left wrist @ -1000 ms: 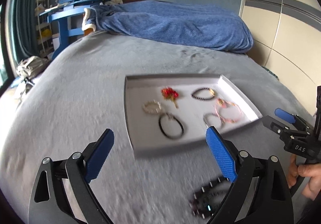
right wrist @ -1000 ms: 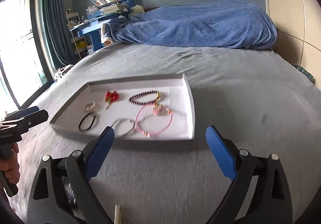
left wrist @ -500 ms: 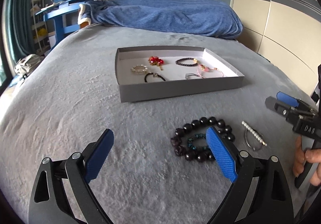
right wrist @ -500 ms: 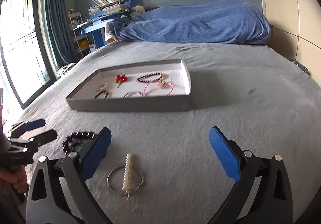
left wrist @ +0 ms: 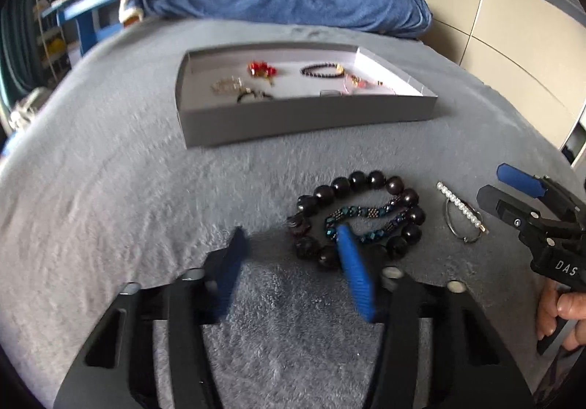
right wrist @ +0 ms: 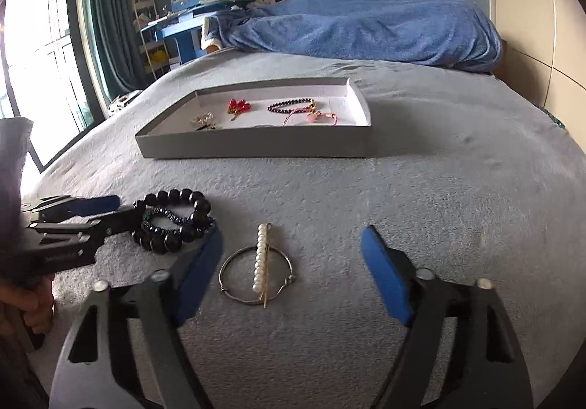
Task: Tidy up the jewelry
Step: 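Grasp the large black bead bracelet with the left tool while the right tool grasps the pearl hair pin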
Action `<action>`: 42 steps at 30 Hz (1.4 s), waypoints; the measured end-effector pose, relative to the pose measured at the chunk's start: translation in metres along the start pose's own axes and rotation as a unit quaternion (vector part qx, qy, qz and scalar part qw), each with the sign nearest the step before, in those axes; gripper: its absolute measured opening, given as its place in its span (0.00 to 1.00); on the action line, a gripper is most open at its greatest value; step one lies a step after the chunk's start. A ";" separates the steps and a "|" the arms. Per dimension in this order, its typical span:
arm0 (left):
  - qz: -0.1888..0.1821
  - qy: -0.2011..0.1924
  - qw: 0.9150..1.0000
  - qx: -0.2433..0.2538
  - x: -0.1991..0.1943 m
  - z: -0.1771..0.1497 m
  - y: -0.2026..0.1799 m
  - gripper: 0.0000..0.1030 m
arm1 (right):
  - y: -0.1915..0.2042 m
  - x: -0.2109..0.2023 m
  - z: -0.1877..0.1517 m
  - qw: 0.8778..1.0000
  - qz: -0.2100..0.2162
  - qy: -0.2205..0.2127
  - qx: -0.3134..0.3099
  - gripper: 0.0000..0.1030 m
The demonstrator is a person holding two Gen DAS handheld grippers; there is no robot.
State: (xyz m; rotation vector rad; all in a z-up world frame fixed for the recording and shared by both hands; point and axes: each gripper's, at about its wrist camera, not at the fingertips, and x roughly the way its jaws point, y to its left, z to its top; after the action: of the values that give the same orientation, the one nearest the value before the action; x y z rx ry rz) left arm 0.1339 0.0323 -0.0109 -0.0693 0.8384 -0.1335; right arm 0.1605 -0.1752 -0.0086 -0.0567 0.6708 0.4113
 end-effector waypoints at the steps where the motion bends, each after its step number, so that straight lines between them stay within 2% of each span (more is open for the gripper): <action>1: -0.007 -0.001 1.000 -0.003 0.000 0.000 0.001 0.47 | -0.002 0.000 0.000 1.000 0.001 0.001 0.003 0.71; 3: -0.015 -0.002 1.000 -0.005 -0.001 -0.001 0.002 0.43 | -0.004 0.001 0.000 1.000 0.003 0.002 0.009 0.71; 6: -0.030 -0.004 1.000 -0.006 -0.002 -0.002 0.002 0.24 | -0.006 0.002 0.000 1.000 0.007 0.004 0.012 0.70; 8: -0.031 -0.006 0.999 -0.005 -0.002 -0.002 0.001 0.21 | -0.006 0.002 0.000 1.000 0.008 0.004 0.013 0.69; 9: -0.031 -0.008 0.999 -0.007 -0.003 -0.002 0.002 0.14 | -0.007 0.002 0.000 1.000 0.010 0.004 0.014 0.68; 14: -0.032 -0.022 0.998 -0.039 -0.014 -0.003 0.018 0.14 | -0.009 -0.001 -0.001 1.000 0.022 0.003 0.018 0.62; 18: -0.017 -0.021 0.998 -0.054 -0.023 -0.008 0.036 0.14 | -0.006 0.001 -0.002 0.999 0.038 0.014 0.015 0.49; 20: -0.011 -0.020 0.998 -0.059 -0.027 -0.011 0.042 0.14 | -0.004 0.004 -0.002 0.999 0.044 0.023 0.013 0.36; 25: -0.006 -0.012 0.998 -0.057 -0.032 -0.017 0.048 0.14 | -0.001 0.004 -0.003 0.998 0.050 0.028 0.003 0.29; 29: 0.008 -0.007 0.999 -0.053 -0.030 -0.017 0.046 0.31 | 0.005 0.009 -0.003 0.998 0.053 0.043 -0.012 0.20; 36: 0.002 0.010 0.998 -0.057 -0.017 -0.012 0.050 0.37 | 0.008 0.025 -0.006 0.995 0.050 0.084 -0.018 0.15; 42: 0.015 0.021 0.999 -0.028 0.000 -0.003 0.042 0.36 | 0.011 0.029 -0.008 0.994 0.043 0.095 -0.023 0.15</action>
State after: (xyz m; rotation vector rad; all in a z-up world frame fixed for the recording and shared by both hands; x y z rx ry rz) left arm 0.1354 0.0735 -0.0176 -0.1078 0.8844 -0.0840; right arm 0.1723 -0.1559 -0.0315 -0.1115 0.8529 0.5089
